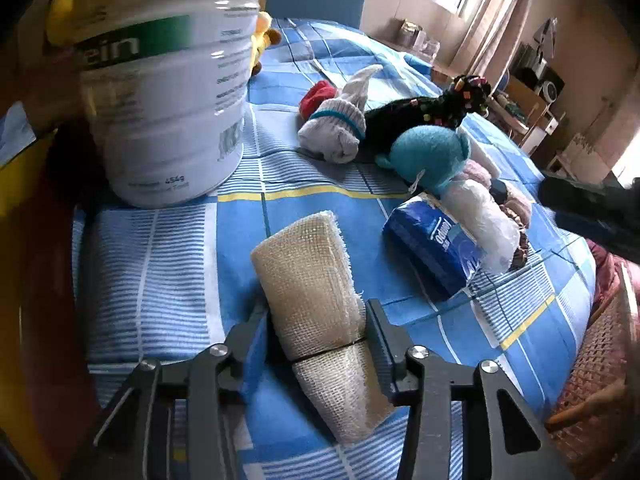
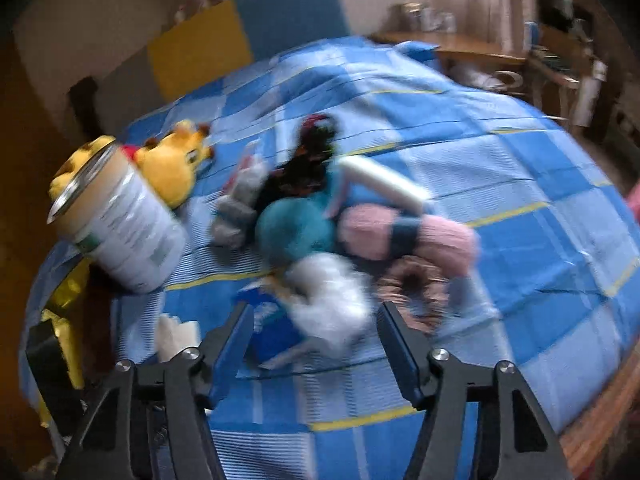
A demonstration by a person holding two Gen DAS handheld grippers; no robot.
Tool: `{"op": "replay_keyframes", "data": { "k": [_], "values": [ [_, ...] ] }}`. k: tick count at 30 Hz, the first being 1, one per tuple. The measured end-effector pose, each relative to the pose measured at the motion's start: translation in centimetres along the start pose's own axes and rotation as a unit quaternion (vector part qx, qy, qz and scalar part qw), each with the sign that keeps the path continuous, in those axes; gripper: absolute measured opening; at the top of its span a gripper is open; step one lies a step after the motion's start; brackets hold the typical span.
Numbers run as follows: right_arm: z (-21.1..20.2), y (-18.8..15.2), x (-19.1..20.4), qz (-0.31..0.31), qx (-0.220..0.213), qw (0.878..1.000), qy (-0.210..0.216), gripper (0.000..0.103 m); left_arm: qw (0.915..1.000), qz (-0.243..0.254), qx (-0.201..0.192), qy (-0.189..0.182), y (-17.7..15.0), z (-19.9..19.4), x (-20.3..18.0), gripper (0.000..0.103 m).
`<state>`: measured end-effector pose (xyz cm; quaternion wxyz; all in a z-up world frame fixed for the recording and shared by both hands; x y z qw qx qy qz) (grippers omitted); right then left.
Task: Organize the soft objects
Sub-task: 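Grasp the white sock with the right tool while the left tool holds the bandage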
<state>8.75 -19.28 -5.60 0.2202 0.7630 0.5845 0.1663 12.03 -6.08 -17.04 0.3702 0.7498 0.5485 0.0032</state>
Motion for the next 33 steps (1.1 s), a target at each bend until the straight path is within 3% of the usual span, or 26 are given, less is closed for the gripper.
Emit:
{"op": "replay_keyframes", "data": {
  "k": [10, 18, 22, 23, 24, 26, 29, 33],
  "values": [
    [5.5, 5.6, 9.1, -0.03, 0.027, 0.997, 0.065, 0.065, 0.9996, 0.02, -0.014, -0.014, -1.2, -1.1, 0.2, 0.044],
    [12.0, 7.9, 11.0, -0.017, 0.07, 0.997, 0.017, 0.065, 0.9991, 0.025, -0.027, -0.022, -1.6, -1.5, 0.2, 0.045],
    [13.2, 8.0, 12.0, -0.058, 0.071, 0.996, -0.009, 0.065, 0.9989, 0.027, -0.032, -0.021, -1.8, -1.8, 0.2, 0.045],
    [13.4, 7.8, 12.1, -0.072, 0.072, 0.995, -0.012, 0.059, 0.9989, 0.028, -0.032, -0.021, -1.8, -1.8, 0.2, 0.045],
    [13.6, 7.6, 12.2, -0.087, 0.07, 0.994, -0.015, 0.046, 0.9988, 0.029, -0.033, -0.02, -1.9, -1.9, 0.1, 0.045],
    [13.4, 7.4, 12.2, -0.101, 0.06, 0.993, -0.013, 0.039, 0.9987, 0.033, -0.035, -0.018, -1.9, -2.0, 0.0, 0.045],
    [12.3, 7.0, 11.8, -0.106, 0.058, 0.993, -0.002, 0.032, 0.9986, 0.035, -0.036, -0.017, -2.1, -2.1, -0.1, 0.045],
    [9.2, 5.3, 11.3, -0.121, 0.059, 0.99, 0.05, 0.031, 0.9985, 0.034, -0.038, -0.016, -2.2, -2.3, -0.3, 0.045]
  ]
}}
Point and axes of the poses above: each gripper's, at about its wrist camera, not at the fingertips, and z roughly the way its jaws point, x to its left, y to its top, the point moved 10 cm from there along z, roughly the way its jaws point, and after that the axes turned 14 degrees about -y, right-handed, at the moved point
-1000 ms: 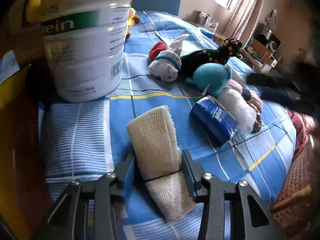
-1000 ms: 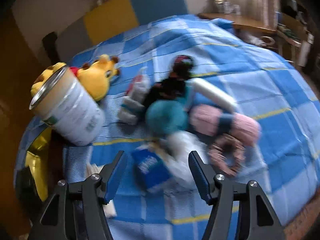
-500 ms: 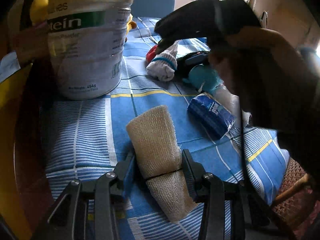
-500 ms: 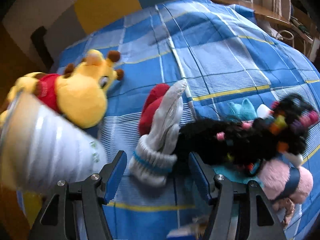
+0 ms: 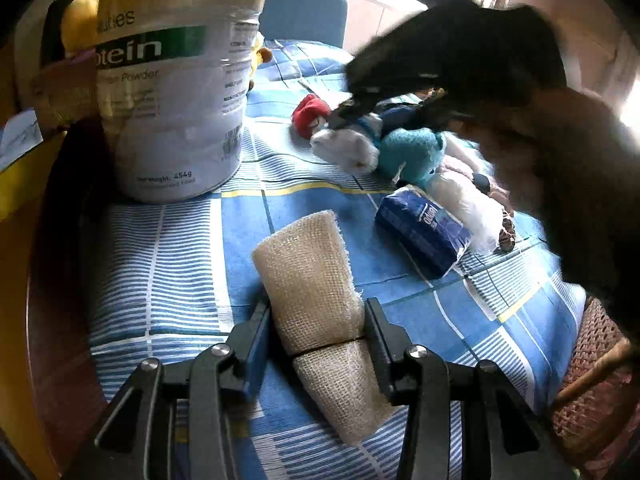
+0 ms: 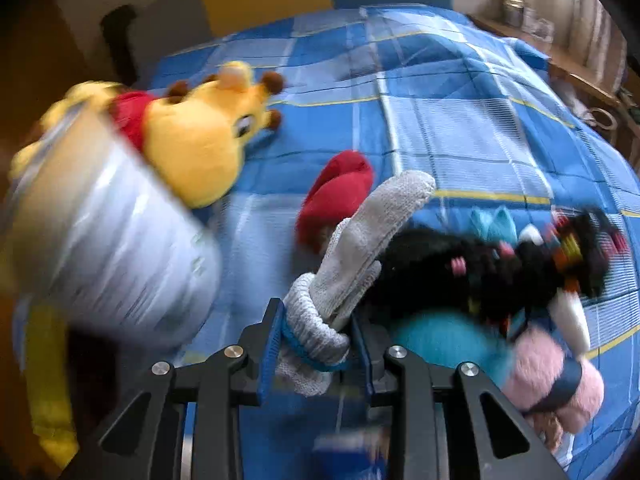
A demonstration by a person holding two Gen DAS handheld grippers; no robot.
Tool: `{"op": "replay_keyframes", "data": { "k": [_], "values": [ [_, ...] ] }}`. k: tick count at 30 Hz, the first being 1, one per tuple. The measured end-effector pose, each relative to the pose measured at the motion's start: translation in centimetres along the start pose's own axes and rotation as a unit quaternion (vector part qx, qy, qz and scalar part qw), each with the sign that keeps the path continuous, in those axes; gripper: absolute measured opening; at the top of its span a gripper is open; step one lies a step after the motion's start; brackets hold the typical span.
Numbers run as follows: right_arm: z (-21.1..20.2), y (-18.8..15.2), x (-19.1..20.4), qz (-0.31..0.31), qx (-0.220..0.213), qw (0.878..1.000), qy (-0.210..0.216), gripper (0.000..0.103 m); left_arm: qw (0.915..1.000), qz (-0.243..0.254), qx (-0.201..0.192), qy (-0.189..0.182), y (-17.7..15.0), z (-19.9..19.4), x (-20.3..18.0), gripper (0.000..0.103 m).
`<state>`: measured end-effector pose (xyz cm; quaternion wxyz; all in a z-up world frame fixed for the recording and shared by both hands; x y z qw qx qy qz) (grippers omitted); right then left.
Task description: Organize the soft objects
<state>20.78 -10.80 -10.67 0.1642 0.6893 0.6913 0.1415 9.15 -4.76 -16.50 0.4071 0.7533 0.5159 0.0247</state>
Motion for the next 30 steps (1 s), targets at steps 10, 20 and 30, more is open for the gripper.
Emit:
{"op": "replay_keyframes", "data": {
  "k": [10, 20, 30],
  "values": [
    [0.1, -6.2, 0.9, -0.043, 0.039, 0.997, 0.043, 0.033, 0.9998, -0.006, 0.01, 0.018, 0.0, -0.4, -0.7, 0.044],
    [1.6, -6.9, 1.0, -0.048, 0.055, 0.997, 0.039, 0.046, 0.9996, 0.01, -0.004, 0.026, 0.7, -4.0, -1.8, 0.042],
    [1.0, -6.9, 1.8, -0.079, 0.029, 0.996, 0.015, 0.045, 0.9811, -0.123, -0.088, 0.121, 3.7, -14.2, 7.8, 0.044]
  ]
}}
Point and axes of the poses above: each gripper's, at about its wrist camera, not at the fingertips, and z roughly the way its jaws point, x to its left, y to its top, the point moved 10 cm from there along z, roughly the way its jaws point, and after that the axes turned 14 degrees about -y, right-handed, at the moved point
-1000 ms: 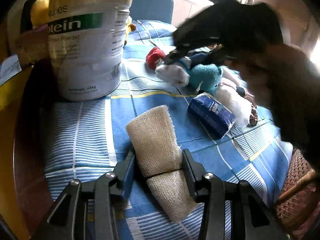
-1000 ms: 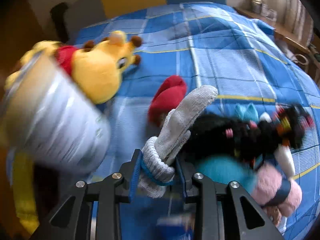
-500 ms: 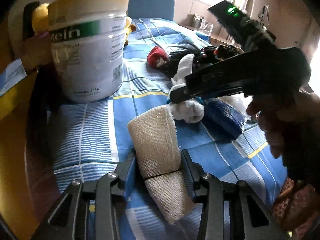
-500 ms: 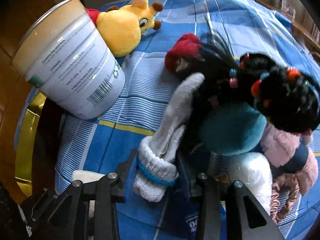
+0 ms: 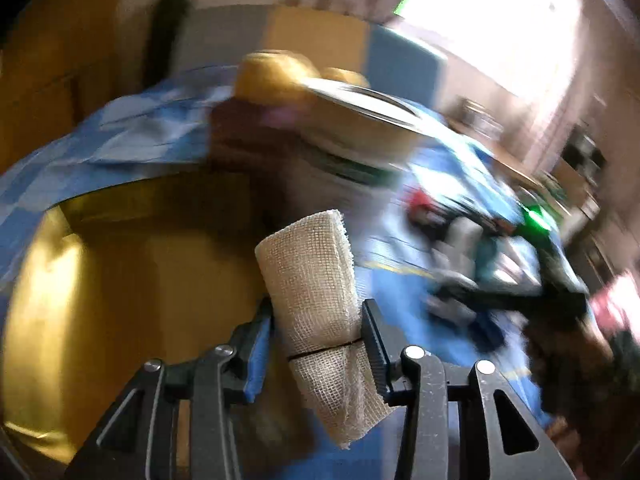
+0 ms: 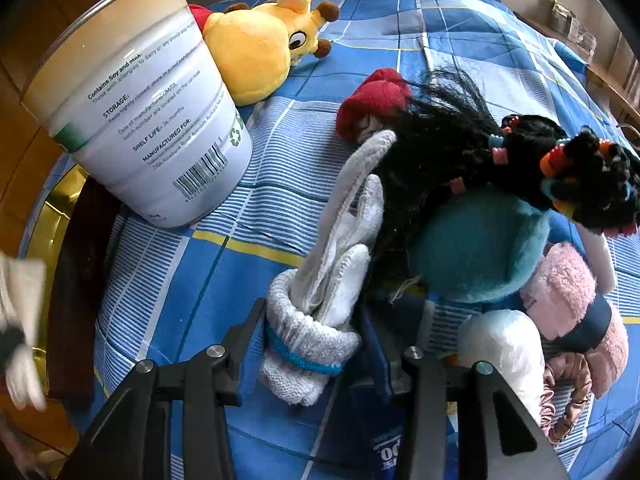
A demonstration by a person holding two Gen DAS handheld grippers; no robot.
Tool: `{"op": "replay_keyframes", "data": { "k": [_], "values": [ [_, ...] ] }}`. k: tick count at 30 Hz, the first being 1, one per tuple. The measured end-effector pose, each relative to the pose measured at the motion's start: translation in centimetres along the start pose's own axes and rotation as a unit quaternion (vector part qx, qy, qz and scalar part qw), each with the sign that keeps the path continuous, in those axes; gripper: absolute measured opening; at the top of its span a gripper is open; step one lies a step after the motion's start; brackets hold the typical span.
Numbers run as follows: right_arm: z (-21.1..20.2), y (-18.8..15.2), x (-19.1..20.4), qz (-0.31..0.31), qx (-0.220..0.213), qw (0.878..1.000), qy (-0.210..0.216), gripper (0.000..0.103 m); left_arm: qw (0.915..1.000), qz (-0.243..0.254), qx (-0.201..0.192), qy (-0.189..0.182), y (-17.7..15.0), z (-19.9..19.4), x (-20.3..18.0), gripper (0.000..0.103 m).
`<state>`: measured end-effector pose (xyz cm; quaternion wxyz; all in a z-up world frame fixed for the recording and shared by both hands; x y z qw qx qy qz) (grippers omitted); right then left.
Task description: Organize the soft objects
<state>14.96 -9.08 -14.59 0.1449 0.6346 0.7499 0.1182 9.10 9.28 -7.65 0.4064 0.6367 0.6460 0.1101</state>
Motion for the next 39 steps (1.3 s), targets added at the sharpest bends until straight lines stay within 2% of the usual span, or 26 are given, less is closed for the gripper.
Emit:
{"op": "replay_keyframes", "data": {
  "k": [5, 10, 15, 18, 26, 29, 33, 39],
  "values": [
    [-1.4, 0.2, -0.3, 0.015, -0.011, 1.0, 0.002, 0.039, 0.9922, -0.072, 0.005, 0.102, 0.1, -1.7, 8.7, 0.046],
    [-3.4, 2.7, -0.2, 0.018, -0.054, 0.998, -0.02, 0.037, 0.9856, -0.081, 0.009, 0.148, -1.5, -3.6, 12.9, 0.054],
    [-5.9, 7.0, -0.8, 0.016, -0.085, 0.995, -0.057, 0.037, 0.9846, -0.088, 0.001, 0.151, -2.8, -5.0, 14.3, 0.064],
    [-8.3, 11.3, -1.3, 0.016, -0.121, 0.988, -0.092, 0.037, 0.9851, -0.08, -0.012, 0.152, -2.8, -6.3, 14.2, 0.067],
    [-11.8, 21.8, 0.6, 0.012, -0.178, 0.969, -0.168, 0.037, 0.9846, -0.066, -0.046, 0.155, -0.9, -8.7, 14.2, 0.073],
    [-13.2, 24.3, 3.2, 0.004, -0.199, 0.967, -0.16, 0.037, 0.9839, -0.066, -0.056, 0.156, -0.5, -9.6, 14.2, 0.074],
    [-15.2, 26.1, 8.9, -0.037, -0.235, 0.962, -0.13, 0.037, 0.9827, -0.066, -0.064, 0.161, -0.3, -10.4, 14.2, 0.078],
    [-17.6, 24.0, 18.8, -0.129, -0.266, 0.954, -0.046, 0.037, 0.9824, -0.077, -0.067, 0.156, -0.7, -10.7, 14.4, 0.079]
  ]
}}
Point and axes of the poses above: each gripper's, at about its wrist camera, not at the fingertips, and z roughly the way its jaws point, x to its left, y to its top, the point moved 10 cm from there along z, roughly the way its jaws point, and after that the axes turned 14 degrees about -y, right-handed, at the moved point
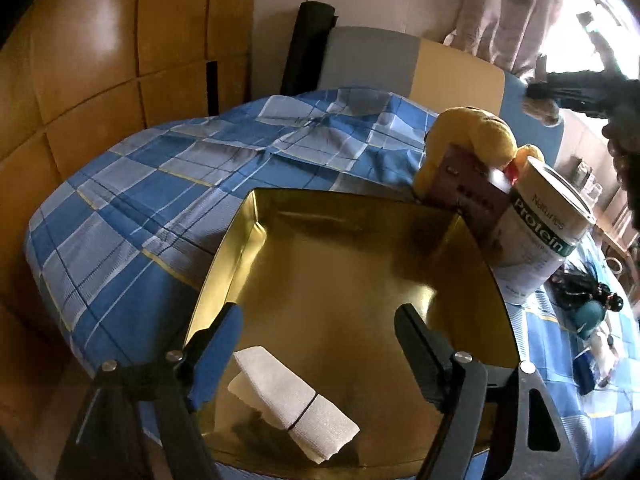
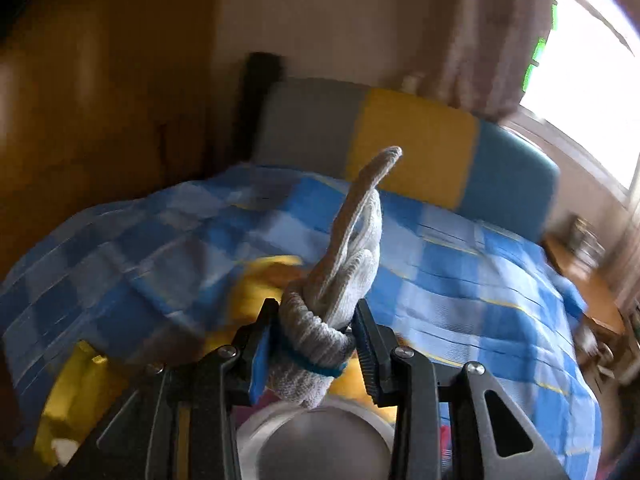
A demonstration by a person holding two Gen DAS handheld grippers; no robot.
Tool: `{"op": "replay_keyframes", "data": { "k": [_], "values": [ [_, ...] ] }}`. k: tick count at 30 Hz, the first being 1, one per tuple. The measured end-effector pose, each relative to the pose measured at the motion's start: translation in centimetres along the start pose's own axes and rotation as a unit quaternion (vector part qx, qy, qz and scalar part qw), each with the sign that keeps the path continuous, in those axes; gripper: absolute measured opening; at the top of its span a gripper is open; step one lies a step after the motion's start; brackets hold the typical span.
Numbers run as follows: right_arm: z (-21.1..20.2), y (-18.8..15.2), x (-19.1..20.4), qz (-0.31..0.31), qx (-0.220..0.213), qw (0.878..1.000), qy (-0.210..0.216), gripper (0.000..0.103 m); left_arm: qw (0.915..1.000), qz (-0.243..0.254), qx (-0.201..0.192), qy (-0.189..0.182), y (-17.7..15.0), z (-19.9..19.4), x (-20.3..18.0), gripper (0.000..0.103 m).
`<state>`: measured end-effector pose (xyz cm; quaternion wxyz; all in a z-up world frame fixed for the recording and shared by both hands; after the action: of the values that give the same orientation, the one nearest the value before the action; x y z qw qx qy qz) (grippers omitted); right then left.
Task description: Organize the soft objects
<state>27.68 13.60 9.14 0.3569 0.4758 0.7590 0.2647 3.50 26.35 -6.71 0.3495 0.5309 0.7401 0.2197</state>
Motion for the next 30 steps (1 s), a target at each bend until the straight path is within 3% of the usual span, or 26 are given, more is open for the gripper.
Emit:
{"op": "replay_keyframes", "data": {
  "k": [5, 10, 21, 25, 30],
  "values": [
    [-2.6, -2.2, 6.3, -0.043, 0.004, 0.997, 0.07, 0.037, 0.9999, -0.005, -0.007, 0.006, 0.0, -0.6, 0.3, 0.079],
    [-3.4, -7.2, 11.9, -0.087, 0.042, 0.988, 0.123, 0.037, 0.9998, -0.013, -0.01, 0.009, -0.1, -1.0, 0.8, 0.079],
    [1.3, -18.6, 17.1, -0.097, 0.176, 0.971, 0.131, 0.037, 0.9996, -0.012, -0.022, 0.011, -0.2, -2.2, 1.1, 0.082],
    [2.3, -20.8, 17.7, -0.096, 0.199, 0.967, 0.124, 0.038, 0.9997, -0.011, -0.021, 0.01, -0.4, -2.4, 1.1, 0.083],
    [2.3, -20.9, 17.6, -0.069, 0.193, 0.97, 0.129, 0.043, 0.9997, -0.008, -0.017, 0.013, -0.7, -2.3, 1.1, 0.083]
  ]
}}
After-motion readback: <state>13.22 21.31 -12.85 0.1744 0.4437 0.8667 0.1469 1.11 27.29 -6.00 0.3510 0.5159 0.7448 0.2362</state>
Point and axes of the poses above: each gripper's, at about its wrist camera, not at the fingertips, and z roughly the way its jaws point, x to its left, y to its top, the point moved 10 cm from there along z, roughly the way its jaws point, and after that the axes turned 14 degrees about -y, right-handed, at the moved point
